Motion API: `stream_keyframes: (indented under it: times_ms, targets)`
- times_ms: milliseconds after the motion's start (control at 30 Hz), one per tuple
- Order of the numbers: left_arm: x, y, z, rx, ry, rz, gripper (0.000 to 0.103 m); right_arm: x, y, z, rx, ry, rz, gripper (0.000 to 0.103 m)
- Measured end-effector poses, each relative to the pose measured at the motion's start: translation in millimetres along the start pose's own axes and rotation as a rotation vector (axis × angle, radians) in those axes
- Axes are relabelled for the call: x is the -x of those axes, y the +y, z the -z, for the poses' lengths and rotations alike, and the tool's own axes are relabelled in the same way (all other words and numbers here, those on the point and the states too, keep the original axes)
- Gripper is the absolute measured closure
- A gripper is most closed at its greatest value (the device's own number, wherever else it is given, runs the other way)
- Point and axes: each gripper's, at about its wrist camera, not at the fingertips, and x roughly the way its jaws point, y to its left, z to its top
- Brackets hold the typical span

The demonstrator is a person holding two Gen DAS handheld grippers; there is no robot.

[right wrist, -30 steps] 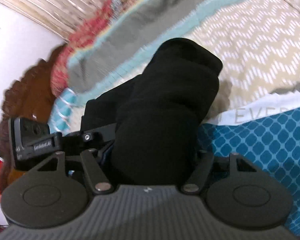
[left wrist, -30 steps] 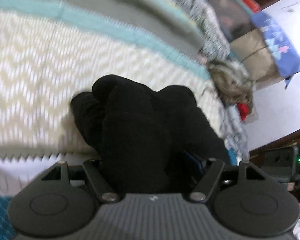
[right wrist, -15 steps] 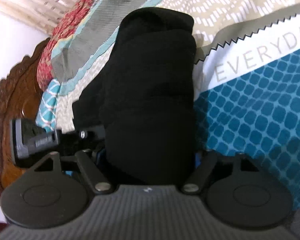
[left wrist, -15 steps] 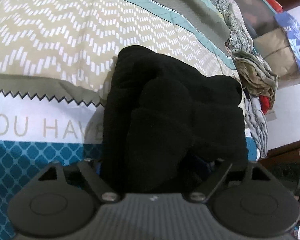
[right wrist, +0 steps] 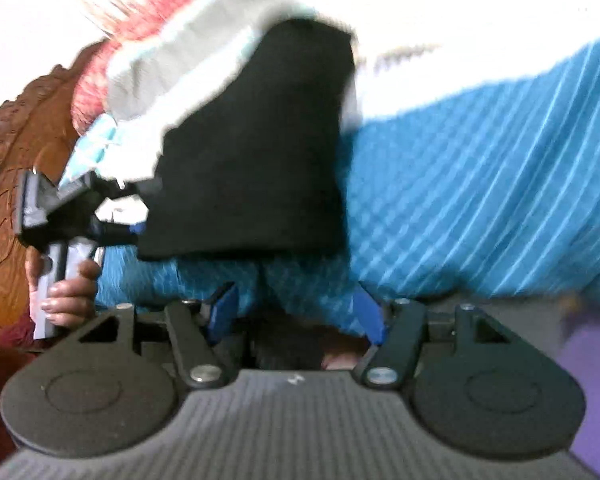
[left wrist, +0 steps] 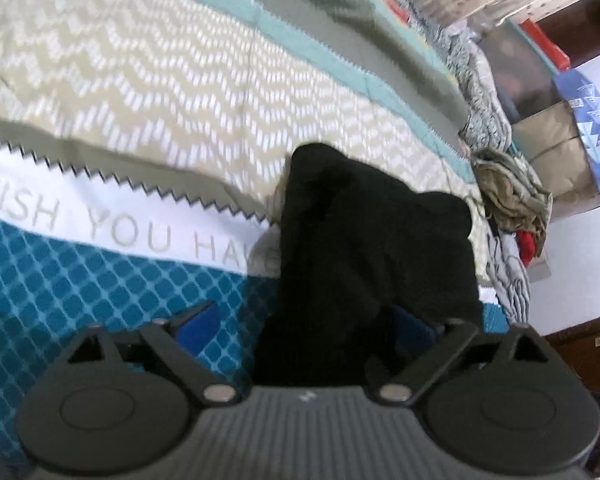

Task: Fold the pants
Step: 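Grasp the black pants bundle with both grippers and lift it, then set the black pants bundle down on the zigzag quilt band and release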

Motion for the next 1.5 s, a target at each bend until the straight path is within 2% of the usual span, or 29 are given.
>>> stream_keyframes:
  times_ms: [133,200,300,367,400,467,533,567,633,667,700,767,900,1000,1067,1100,1133,1167,1200,1233,1267,1300,1400,1500]
  targets:
    - [-10.7,-10.8,-8.1,-0.019,0.014,0.025,0.003,24.1,-18.7,-27.8,-0.062,-0.189,-0.002,0.034]
    - [-27.8,-21.3,-11.7,-0.036,0.036,0.033,0.002,16.5,-15.7,-42.9,-0.033,-0.246,0.005,0.024]
    - [-56.6,-31.8,-15.9,-0.04,0.086,0.035,0.004,-16.8,-4.9,-61.3,0.017,-0.273,0.035,0.018]
    - [-73.7,-37.2,-12.4,-0.065,0.113,0.016,0.009,-51.2,-2.8,-74.1,0.039,-0.233,0.022,0.018]
    - [-78.9,-40.0,-8.8,-0.083,0.112,0.002,0.01,-72.4,-1.0,-78.2,0.042,-0.19,0.027,0.022]
    - [-77.0,-42.7,-2.7,-0.11,0.091,-0.003,0.024,-100.8,17.6,-73.4,0.083,-0.104,0.011,0.043]
    - [-68.5,-36.5,-0.6,-0.106,0.075,0.003,0.048,-110.7,56.4,-59.0,0.3,-0.123,0.115,0.044]
    - [-63.2,-29.2,-1.0,-0.074,0.068,0.029,0.054,-110.5,73.9,-54.1,0.373,-0.129,0.138,0.049]
    - [-47.8,-15.5,-4.9,0.038,0.05,0.12,0.063,-97.4,99.2,-57.6,0.446,-0.144,0.067,0.062]
    - [-39.5,-15.0,-10.7,0.074,0.033,0.157,0.063,-87.8,111.1,-63.0,0.484,-0.163,0.015,0.074]
    - [-30.3,-20.1,-19.9,0.074,0.002,0.17,0.063,-82.2,123.4,-72.1,0.516,-0.176,-0.02,0.076]
    - [-12.9,-35.5,-44.0,0.035,-0.067,0.182,0.063,-75.3,142.1,-97.9,0.573,-0.235,-0.039,0.076]
    - [14.8,-72.7,-111.3,-0.075,-0.227,0.157,0.063,-69.7,152.4,-179.0,0.571,-0.346,-0.099,0.077]
    - [11.1,-89.2,-154.2,-0.108,-0.288,0.12,0.062,-81.4,135.5,-224.9,0.538,-0.405,-0.126,0.077]
    - [-8.2,-93.4,-175.4,-0.113,-0.326,0.036,0.048,-104.5,114.4,-247.7,0.479,-0.433,-0.124,0.076]
    - [-22.0,-91.6,-181.6,-0.104,-0.338,-0.022,0.026,-123.1,100.7,-255.4,0.453,-0.447,-0.095,0.069]
    - [-41.9,-88.0,-186.2,-0.088,-0.333,-0.099,0.019,-145.2,85.2,-262.0,0.413,-0.44,-0.032,0.064]
    - [-59.5,-82.2,-187.3,-0.068,-0.305,-0.16,0.021,-171.1,73.0,-267.7,0.371,-0.398,0.068,0.06]
    - [-79.7,-73.3,-185.8,-0.039,-0.248,-0.215,0.029,-191.8,57.1,-269.7,0.338,-0.339,0.174,0.06]
    - [-93.0,-65.5,-181.6,-0.013,-0.201,-0.225,0.038,-205.3,39.8,-267.5,0.313,-0.297,0.24,0.06]
    - [-100.5,-53.8,-171.7,0.012,-0.165,-0.184,0.039,-207.0,21.8,-260.1,0.282,-0.29,0.25,0.06]
    - [-100.4,-47.5,-160.1,0.015,-0.165,-0.148,0.038,-202.7,8.0,-251.7,0.249,-0.299,0.238,0.06]
    - [-79.2,-42.3,-130.1,-0.056,-0.201,-0.122,0.036,-168.8,-24.7,-216.8,0.161,-0.33,0.19,0.06]
    - [-43.5,-45.5,-91.5,-0.161,-0.216,-0.084,0.032,-123.7,-30.0,-167.2,0.169,-0.318,0.138,0.06]
